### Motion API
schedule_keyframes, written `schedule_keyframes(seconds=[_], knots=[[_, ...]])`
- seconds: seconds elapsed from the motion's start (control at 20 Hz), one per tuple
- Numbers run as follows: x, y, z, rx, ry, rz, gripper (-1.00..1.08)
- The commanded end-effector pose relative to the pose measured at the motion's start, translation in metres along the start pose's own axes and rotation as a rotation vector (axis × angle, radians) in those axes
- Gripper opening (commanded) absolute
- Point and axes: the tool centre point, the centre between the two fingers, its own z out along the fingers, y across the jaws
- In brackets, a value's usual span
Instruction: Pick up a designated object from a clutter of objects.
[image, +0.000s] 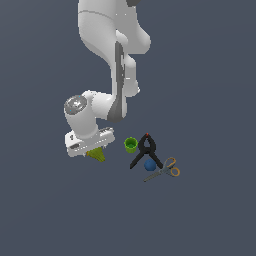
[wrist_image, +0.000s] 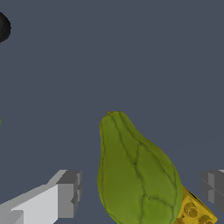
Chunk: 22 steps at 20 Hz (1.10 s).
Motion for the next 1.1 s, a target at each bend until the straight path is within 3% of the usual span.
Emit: schedule_keyframes(seconds=[0.0, 0.3, 0.35, 1.05], knots=[[0.0, 0.0, 0.012, 0.0, 0.0, -0.001, 1.0], [0.0, 0.001, 0.022, 0.0, 0.0, -0.001, 1.0], [0.0, 0.001, 0.022, 0.0, 0.0, -0.001, -1.0], [-0.001, 0.0, 0.017, -0.001, 0.0, -0.001, -1.0]])
